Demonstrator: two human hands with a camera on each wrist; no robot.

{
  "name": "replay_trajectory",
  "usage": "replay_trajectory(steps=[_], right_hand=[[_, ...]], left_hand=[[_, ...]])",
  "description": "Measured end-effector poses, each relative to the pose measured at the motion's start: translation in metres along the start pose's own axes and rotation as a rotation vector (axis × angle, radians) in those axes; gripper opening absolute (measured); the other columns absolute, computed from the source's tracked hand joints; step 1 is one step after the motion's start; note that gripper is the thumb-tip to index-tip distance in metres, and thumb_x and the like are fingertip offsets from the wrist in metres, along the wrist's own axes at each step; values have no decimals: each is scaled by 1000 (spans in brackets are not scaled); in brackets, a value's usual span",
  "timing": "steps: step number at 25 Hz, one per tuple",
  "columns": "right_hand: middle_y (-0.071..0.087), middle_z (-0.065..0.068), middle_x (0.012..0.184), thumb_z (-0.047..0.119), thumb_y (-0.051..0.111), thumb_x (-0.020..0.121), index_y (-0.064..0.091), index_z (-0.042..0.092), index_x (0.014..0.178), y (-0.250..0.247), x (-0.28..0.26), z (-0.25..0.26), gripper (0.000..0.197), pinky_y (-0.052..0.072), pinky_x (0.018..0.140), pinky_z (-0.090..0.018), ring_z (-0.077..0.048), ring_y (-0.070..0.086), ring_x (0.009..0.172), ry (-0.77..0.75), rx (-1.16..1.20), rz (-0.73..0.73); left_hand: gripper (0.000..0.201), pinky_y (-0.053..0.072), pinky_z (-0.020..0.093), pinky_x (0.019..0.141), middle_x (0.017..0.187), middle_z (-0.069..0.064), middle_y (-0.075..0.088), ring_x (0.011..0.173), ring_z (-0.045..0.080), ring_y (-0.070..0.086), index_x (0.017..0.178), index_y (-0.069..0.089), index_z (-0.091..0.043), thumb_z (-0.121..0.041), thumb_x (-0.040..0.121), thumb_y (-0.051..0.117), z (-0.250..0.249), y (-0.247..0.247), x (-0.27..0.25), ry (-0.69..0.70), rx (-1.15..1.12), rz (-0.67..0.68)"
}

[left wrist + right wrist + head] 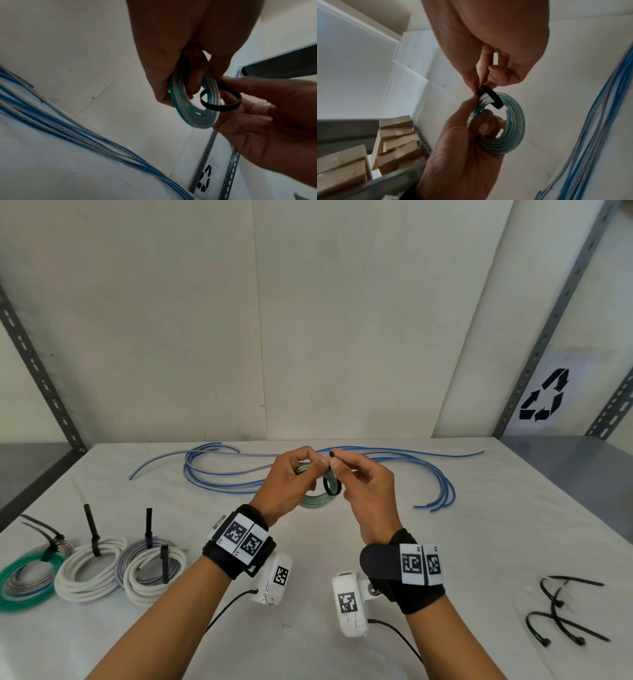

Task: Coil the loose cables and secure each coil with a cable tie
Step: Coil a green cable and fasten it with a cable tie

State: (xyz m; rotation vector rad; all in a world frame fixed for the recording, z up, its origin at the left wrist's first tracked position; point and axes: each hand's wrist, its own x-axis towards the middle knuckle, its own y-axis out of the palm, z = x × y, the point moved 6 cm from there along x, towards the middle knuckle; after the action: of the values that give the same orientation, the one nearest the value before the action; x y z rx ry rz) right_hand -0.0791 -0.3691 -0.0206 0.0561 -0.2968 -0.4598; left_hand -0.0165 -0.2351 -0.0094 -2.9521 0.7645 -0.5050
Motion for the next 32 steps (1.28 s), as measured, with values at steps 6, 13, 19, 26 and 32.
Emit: replay_trajectory(steps=[6, 13, 19, 26, 32], right_hand=[[72, 0, 84, 13, 69, 94, 72, 16, 97, -3, 2, -9, 6, 44, 65, -26, -12, 59, 75, 88, 135, 3], [67, 6, 69, 13, 65, 97, 69, 14, 95, -18, 9, -19, 5, 46, 60, -24, -8, 58, 63, 61, 151, -226], [68, 0, 76, 13, 64, 97, 68, 7, 101, -11, 8, -20, 8, 45, 59, -25, -11, 55, 60, 125, 289, -158], [53, -5, 61, 22, 69, 95, 71, 8, 82, -7, 6, -13, 19, 39, 52, -23, -15, 45, 58, -11, 20, -78], [55, -1, 60, 23, 70, 94, 71, 3, 85, -22, 7, -23, 22, 39, 52, -25, -12, 47, 57, 46, 82, -224]], left_hand=[[22, 45, 22, 63, 75, 0, 70, 61, 11, 53, 81, 66, -10, -23, 98, 64, -1, 2, -1, -2, 16, 53], [20, 46, 22, 66, 75, -6, 71, 62, 14, 53, 84, 67, -7, -19, 99, 63, 5, 11, -5, -94, 61, 173], [22, 45, 24, 68, 67, -8, 61, 61, 15, 47, 84, 64, -4, -18, 100, 60, 4, 6, -4, -115, -57, 119], [27, 41, 31, 70, 70, 1, 59, 61, 18, 47, 74, 61, -11, -20, 100, 62, 10, 9, -3, -135, -75, 157], [32, 37, 27, 63, 73, 12, 57, 52, 12, 43, 68, 62, -17, -27, 98, 66, 14, 18, -6, -177, -36, 225]])
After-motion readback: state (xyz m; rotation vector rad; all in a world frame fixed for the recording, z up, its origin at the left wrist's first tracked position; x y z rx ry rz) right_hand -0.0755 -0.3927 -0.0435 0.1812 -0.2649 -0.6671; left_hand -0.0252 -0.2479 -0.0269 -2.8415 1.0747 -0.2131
